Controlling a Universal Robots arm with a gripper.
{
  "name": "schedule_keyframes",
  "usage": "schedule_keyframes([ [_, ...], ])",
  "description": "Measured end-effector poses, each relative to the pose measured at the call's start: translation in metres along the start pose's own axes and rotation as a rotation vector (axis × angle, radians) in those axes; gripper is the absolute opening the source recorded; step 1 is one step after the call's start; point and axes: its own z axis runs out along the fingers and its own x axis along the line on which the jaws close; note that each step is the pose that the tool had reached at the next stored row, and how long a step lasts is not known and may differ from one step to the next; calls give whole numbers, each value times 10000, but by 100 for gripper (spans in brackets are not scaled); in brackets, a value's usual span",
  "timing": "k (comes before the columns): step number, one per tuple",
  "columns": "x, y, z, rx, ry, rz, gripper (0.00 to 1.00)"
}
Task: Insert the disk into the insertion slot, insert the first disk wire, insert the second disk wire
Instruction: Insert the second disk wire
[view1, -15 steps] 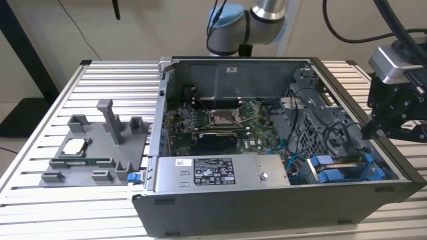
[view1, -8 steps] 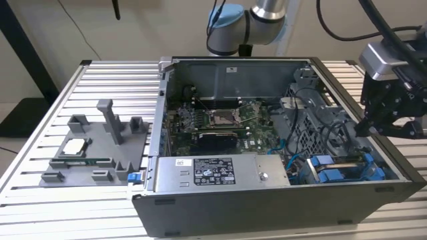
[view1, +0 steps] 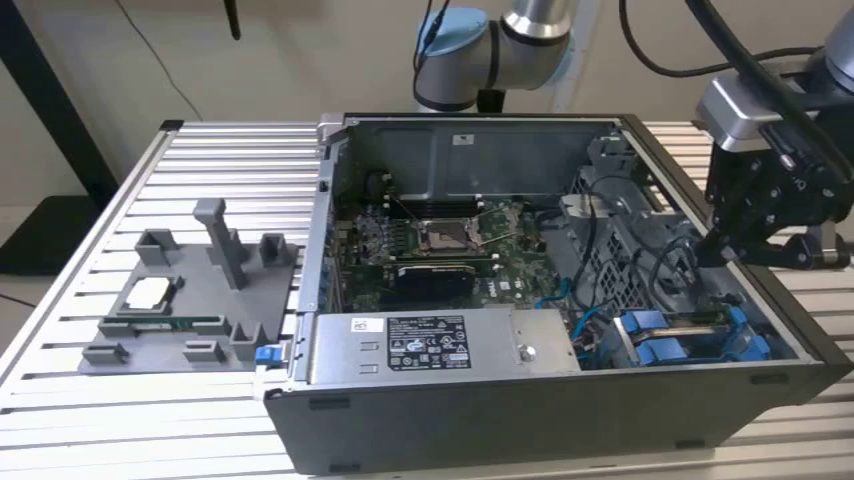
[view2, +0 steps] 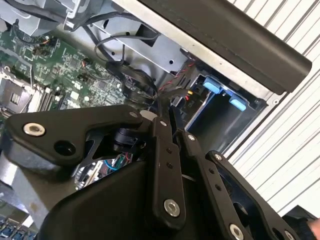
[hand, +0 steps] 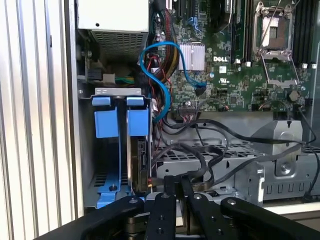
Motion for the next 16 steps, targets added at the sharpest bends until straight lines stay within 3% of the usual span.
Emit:
schedule_keyframes([
  [3, -20, 32, 1, -49, 1, 11, 16],
  [5, -21, 42, 1, -148, 12, 25, 16],
  [7, -22, 47, 2, -365, 68, 65, 16],
  [10, -22, 47, 2, -681, 244, 115, 16],
  [16, -14, 47, 8, -736, 333, 125, 16],
])
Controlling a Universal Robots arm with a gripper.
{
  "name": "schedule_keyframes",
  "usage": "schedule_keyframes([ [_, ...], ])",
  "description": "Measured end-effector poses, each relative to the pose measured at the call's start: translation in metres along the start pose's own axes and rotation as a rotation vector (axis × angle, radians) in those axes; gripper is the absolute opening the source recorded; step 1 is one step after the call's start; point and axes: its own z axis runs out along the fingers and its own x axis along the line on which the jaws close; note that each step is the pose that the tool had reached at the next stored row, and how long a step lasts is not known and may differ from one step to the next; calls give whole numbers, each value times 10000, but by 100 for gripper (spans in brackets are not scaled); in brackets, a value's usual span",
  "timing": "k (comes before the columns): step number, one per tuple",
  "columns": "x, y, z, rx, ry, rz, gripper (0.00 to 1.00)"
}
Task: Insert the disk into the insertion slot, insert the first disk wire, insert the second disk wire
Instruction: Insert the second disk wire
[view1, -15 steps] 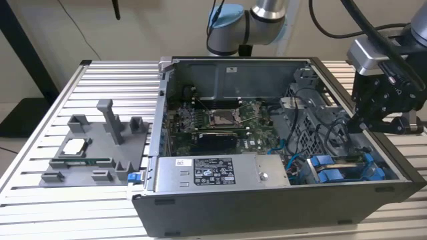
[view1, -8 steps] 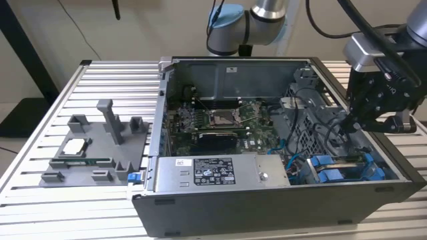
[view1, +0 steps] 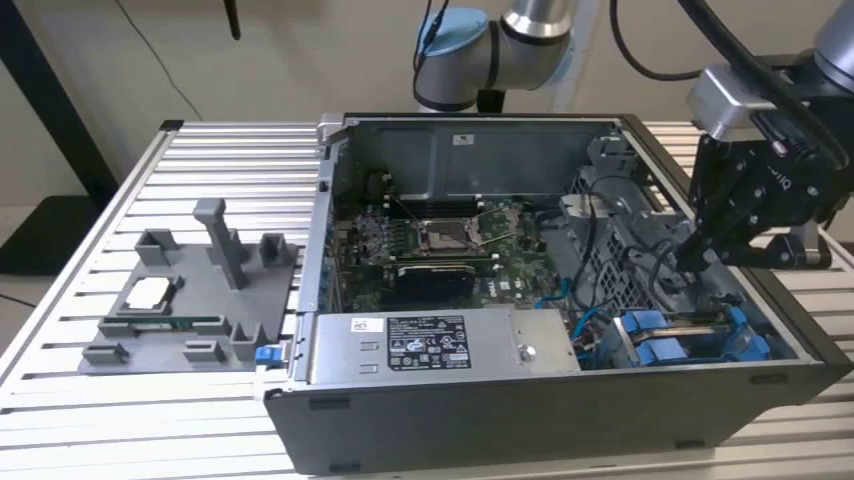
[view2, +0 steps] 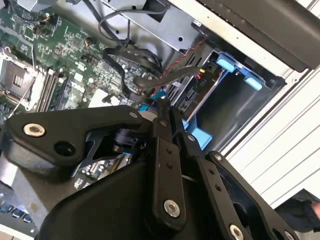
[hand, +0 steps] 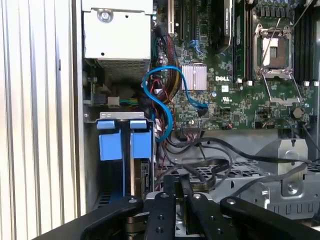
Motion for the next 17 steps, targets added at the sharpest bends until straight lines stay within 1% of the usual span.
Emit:
schedule_keyframes([
  [6, 22, -1, 23, -71, 130, 14, 16],
  [9, 40, -4, 36, -151, 154, 25, 16],
  [12, 58, -9, 48, -258, 176, 41, 16],
  [14, 65, -13, 61, -282, 193, 46, 16],
  [17, 76, -23, 81, -296, 216, 48, 16],
])
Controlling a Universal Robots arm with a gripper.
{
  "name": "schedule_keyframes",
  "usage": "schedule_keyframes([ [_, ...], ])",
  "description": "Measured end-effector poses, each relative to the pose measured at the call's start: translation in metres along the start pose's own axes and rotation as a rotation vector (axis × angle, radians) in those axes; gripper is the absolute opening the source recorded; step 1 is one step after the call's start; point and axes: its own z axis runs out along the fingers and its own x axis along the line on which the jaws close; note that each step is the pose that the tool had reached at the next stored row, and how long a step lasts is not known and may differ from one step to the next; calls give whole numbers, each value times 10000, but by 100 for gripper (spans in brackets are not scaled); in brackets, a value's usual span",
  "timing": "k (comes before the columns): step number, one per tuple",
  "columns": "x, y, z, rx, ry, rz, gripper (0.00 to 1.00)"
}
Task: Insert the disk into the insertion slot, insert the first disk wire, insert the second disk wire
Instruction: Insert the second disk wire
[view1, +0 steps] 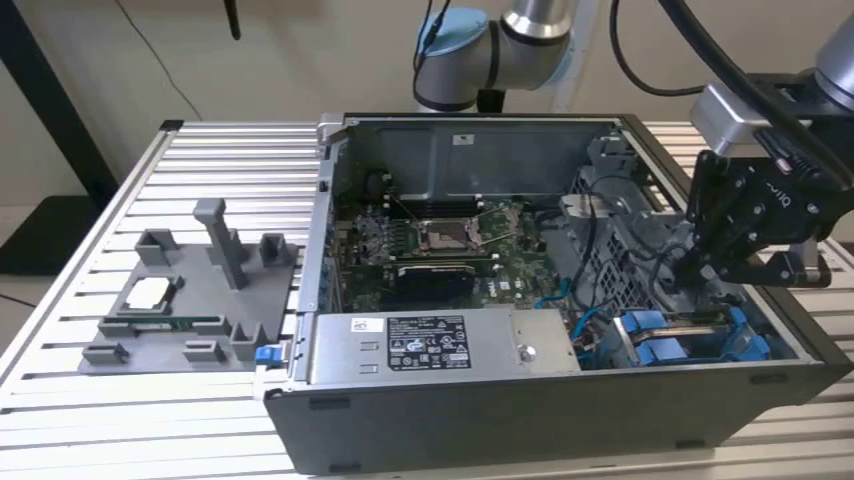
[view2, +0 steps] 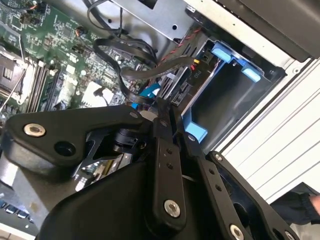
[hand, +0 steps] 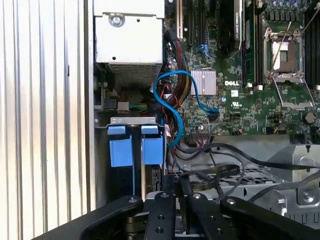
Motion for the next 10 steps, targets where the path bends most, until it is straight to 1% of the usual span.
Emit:
schedule_keyframes([
  [6, 24, -16, 34, -4, 36, 3, 16],
  [10, 33, -21, 40, -3, 51, 3, 16],
])
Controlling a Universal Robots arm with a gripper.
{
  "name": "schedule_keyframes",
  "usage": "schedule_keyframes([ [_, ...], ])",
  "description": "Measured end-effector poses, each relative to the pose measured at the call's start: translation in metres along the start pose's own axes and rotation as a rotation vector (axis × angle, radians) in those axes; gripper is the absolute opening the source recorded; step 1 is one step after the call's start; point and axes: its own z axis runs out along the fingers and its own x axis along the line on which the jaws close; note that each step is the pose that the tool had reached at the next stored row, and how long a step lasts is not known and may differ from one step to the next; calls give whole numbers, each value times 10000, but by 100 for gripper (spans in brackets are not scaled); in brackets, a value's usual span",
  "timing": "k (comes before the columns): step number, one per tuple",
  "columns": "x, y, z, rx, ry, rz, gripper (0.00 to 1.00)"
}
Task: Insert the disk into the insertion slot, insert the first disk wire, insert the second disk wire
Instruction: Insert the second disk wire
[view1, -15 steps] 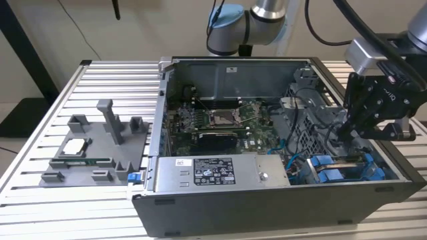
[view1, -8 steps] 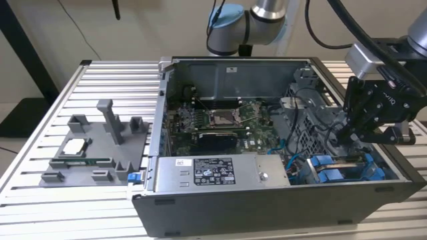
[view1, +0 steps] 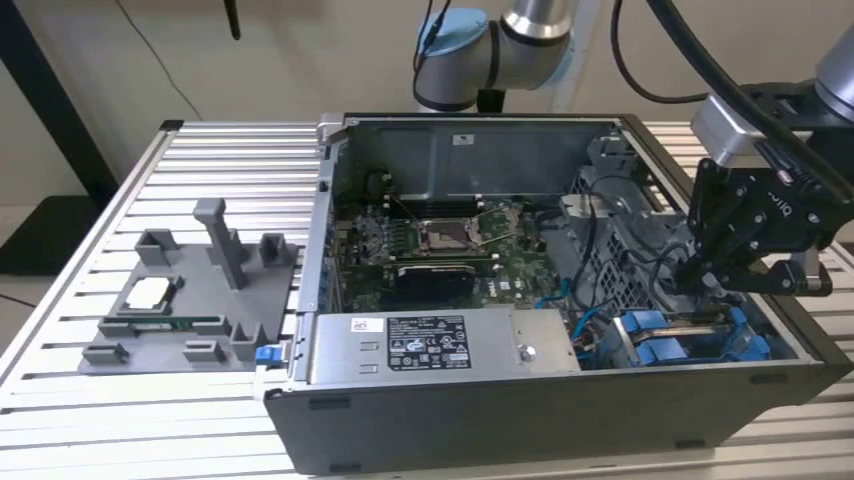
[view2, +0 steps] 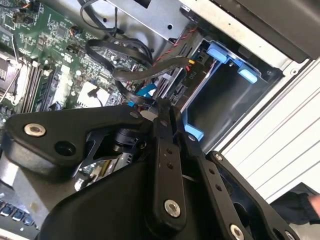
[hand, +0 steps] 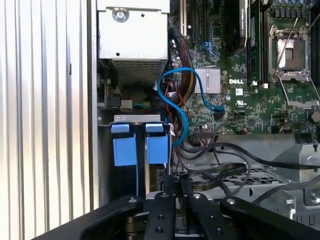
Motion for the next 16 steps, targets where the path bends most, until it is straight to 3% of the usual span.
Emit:
schedule_keyframes([
  [11, 11, -29, 44, 1, 33, 1, 16],
  [16, 34, -60, 65, 5, 147, 9, 16],
])
